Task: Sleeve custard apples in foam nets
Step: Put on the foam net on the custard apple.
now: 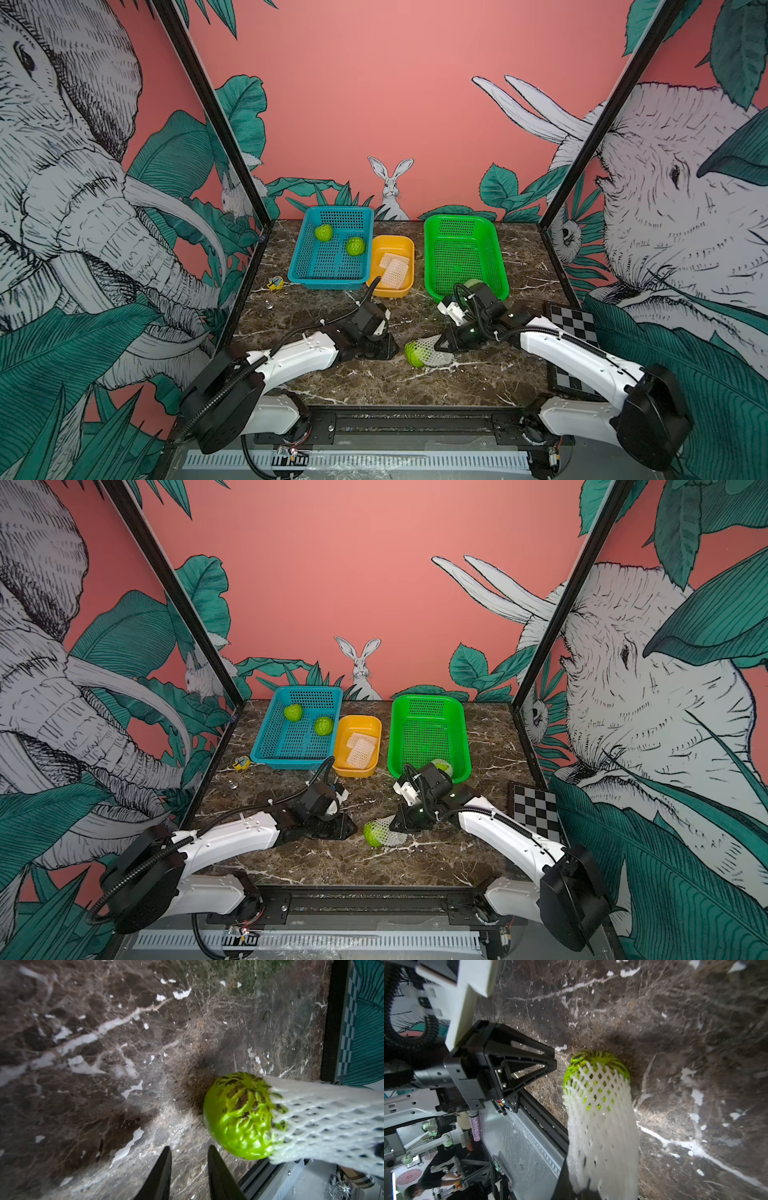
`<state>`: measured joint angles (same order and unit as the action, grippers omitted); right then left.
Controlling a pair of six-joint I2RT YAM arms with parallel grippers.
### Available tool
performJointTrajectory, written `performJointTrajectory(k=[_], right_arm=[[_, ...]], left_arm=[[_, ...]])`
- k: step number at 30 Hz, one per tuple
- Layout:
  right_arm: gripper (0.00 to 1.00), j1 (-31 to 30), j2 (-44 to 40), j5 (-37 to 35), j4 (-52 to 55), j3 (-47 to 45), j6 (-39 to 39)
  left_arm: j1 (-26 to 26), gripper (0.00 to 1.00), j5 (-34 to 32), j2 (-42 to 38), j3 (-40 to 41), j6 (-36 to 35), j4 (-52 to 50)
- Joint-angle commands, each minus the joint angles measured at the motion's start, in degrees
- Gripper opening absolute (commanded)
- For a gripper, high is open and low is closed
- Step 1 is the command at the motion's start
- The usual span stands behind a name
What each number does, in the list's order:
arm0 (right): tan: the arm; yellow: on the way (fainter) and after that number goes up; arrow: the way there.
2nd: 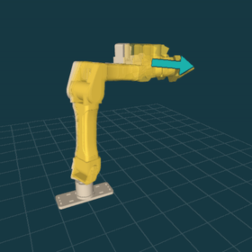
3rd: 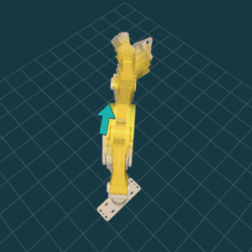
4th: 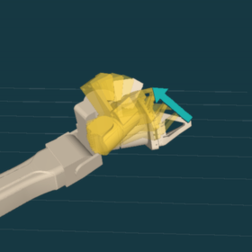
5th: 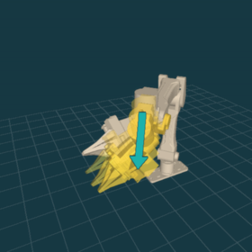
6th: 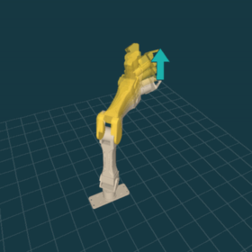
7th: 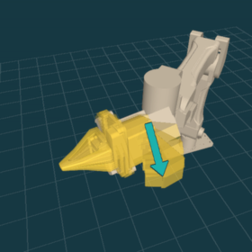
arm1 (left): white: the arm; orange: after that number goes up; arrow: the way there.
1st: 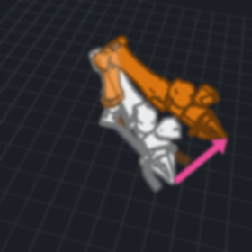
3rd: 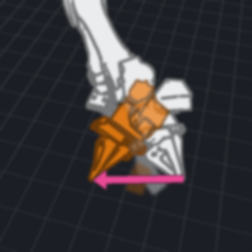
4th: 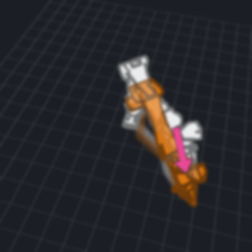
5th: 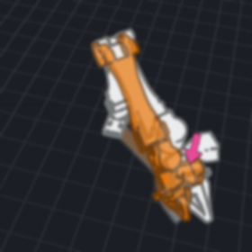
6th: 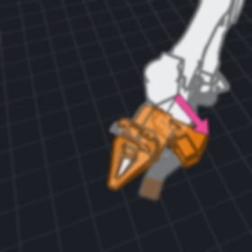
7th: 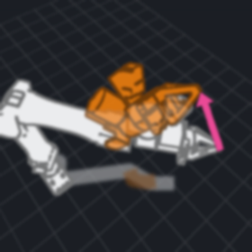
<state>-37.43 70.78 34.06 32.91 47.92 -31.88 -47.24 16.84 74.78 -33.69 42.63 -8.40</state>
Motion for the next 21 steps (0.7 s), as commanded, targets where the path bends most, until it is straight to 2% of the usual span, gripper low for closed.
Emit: performJointTrajectory(k=[1,8,12,17,21], right_arm=[[0.00,-0.28,0.74,-6.03,3.31,2.03,3.13],[0.00,-0.28,2.44,-9.23,1.60,3.27,4.00],[0.00,-0.61,3.08,-4.48,0.22,3.36,4.23],[0.00,-1.73,2.74,7.10,-2.01,2.26,3.21],[0.00,-1.94,2.10,8.89,-3.68,0.12,2.27]], left_arm=[[-0.46,0.33,0.46,0.18,-0.64,0.78,1.83],[-1.14,0.33,1.61,1.30,-1.82,0.44,1.82],[-1.45,0.32,2.43,2.10,-1.82,0.76,1.99],[-2.06,0.31,2.54,3.01,-1.84,1.28,2.08],[-2.15,0.32,2.08,3.59,-1.38,2.07,3.37]])
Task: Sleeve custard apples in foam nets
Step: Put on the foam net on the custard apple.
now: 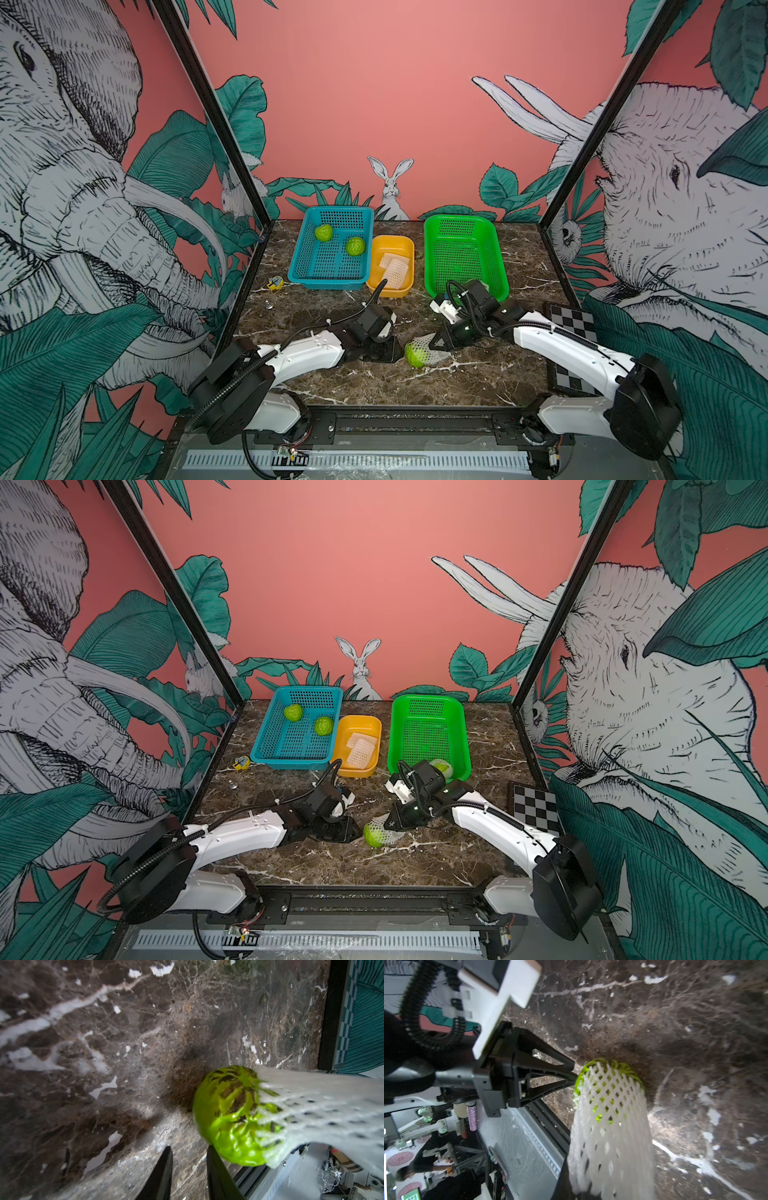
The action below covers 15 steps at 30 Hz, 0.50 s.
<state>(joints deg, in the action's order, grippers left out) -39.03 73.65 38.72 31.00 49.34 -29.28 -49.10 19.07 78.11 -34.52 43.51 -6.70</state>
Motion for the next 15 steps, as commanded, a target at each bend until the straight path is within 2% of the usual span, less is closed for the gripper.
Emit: performJointTrajectory(k=[1,5,10,15], right_arm=[[0.00,-0.35,-0.35,4.00,-1.22,-1.22,0.16],[0.00,-0.35,2.30,1.26,-0.08,-0.51,2.12],[0.00,-0.35,3.62,-7.21,4.25,3.04,4.93],[0.00,-1.02,3.69,-8.02,0.78,5.41,1.78]], left_arm=[[-0.29,0.32,-0.17,0.69,-0.63,1.23,1.78],[-0.29,0.33,-0.17,1.65,-1.37,1.55,2.22],[-0.39,0.33,-0.09,1.88,-1.97,1.26,1.95],[-0.38,0.34,0.00,2.53,-2.04,1.34,2.87]])
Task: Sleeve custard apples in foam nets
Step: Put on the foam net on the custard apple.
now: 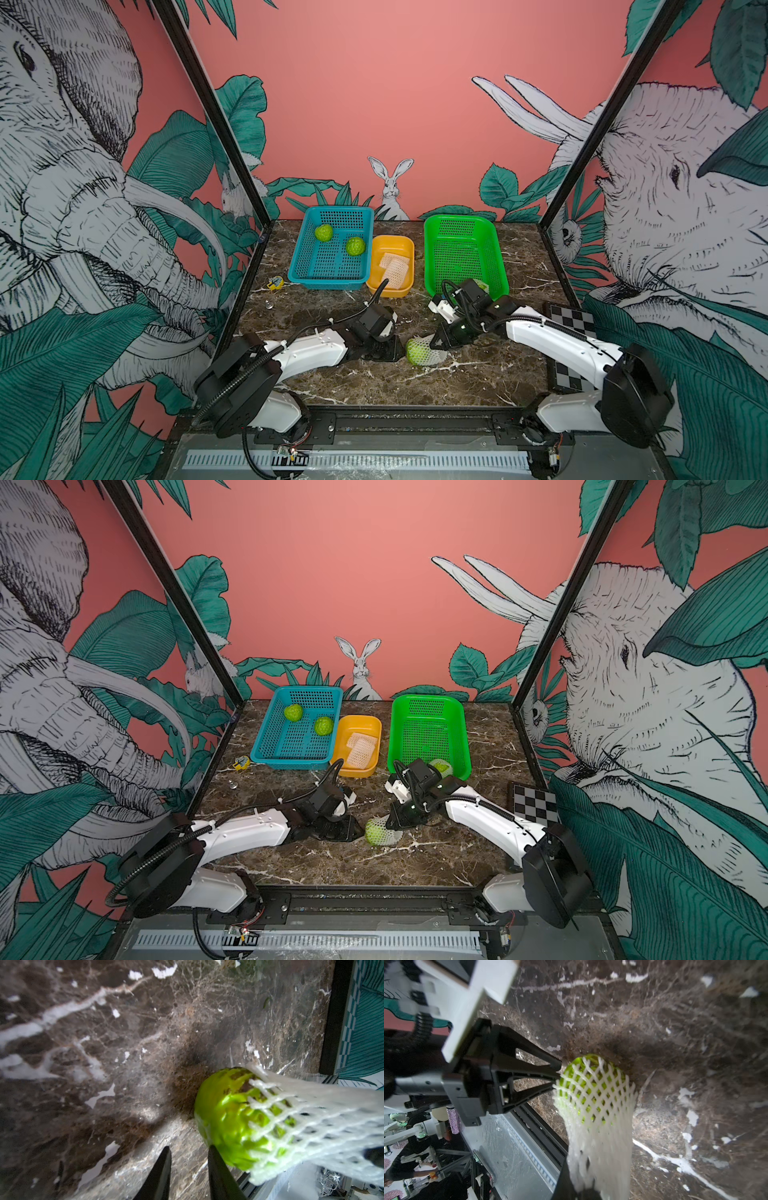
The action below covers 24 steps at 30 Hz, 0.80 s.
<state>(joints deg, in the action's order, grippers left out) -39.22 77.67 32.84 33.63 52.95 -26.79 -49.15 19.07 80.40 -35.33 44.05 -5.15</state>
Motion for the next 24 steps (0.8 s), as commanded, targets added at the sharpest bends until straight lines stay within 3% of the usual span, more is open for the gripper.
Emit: performJointTrajectory(k=[1,12,19,24], right_arm=[[0.00,-1.39,-0.36,-2.96,-3.31,1.88,-1.90],[0.00,-5.66,4.77,-8.31,-5.68,2.12,-4.49],[0.00,-5.64,9.49,-11.09,-4.96,9.08,-4.59],[0.09,-5.65,11.62,-11.56,-4.80,10.94,-4.59]], left_arm=[[-0.34,0.34,0.00,0.45,-1.32,0.78,1.57],[-0.34,0.34,-1.20,0.83,-0.71,0.44,1.66],[-0.17,0.35,-7.25,-4.92,0.51,-0.71,-5.47],[1.21,0.39,-10.65,-9.48,-0.04,-1.95,-11.03]])
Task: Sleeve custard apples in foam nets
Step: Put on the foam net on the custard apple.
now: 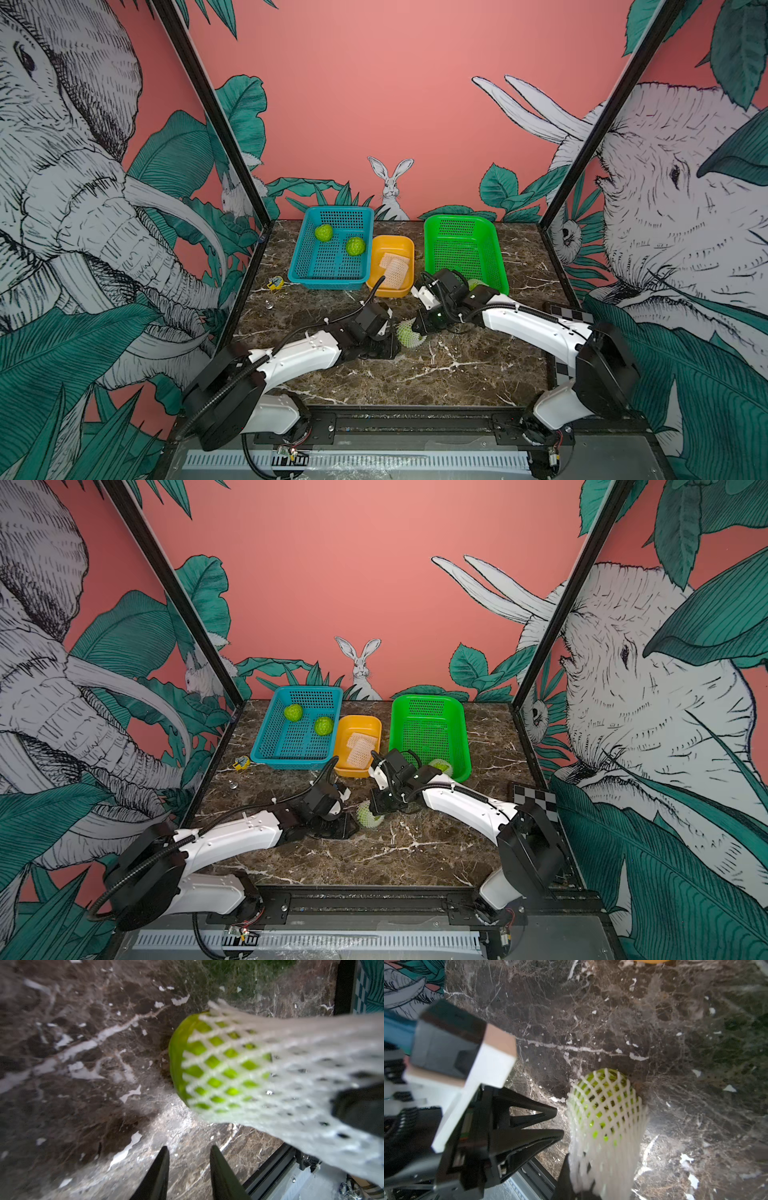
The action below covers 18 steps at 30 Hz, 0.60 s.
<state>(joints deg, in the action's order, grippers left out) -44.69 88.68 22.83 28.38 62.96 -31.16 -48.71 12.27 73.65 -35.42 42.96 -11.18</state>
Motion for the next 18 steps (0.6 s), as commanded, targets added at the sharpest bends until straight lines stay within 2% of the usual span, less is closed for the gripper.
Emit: performJointTrajectory(k=[1,4,8,10,16,18], right_arm=[[0.12,-0.14,0.62,-1.97,0.60,1.18,-0.22],[0.20,-0.21,0.62,-3.47,1.09,1.62,-0.81],[0.23,-0.18,0.74,-5.72,0.89,2.26,-1.86],[0.20,-0.18,1.26,-5.88,0.56,3.09,-2.49],[0.01,-0.64,4.29,-6.24,0.79,4.54,-4.28],[0.00,-1.10,5.41,-6.51,1.35,5.59,-4.27]], left_arm=[[1.49,0.41,-4.17,-3.54,-0.13,-0.94,-5.51],[4.58,0.46,-4.72,-5.00,-0.94,-1.56,-6.35],[8.19,0.47,-5.77,-5.31,-1.81,-1.99,-4.83],[10.77,0.47,-5.94,-4.57,-2.42,-2.09,-3.04],[11.00,0.47,-5.52,-1.79,-4.76,-1.93,-0.71],[11.09,0.47,-5.68,-1.92,-4.37,-1.38,0.20]])
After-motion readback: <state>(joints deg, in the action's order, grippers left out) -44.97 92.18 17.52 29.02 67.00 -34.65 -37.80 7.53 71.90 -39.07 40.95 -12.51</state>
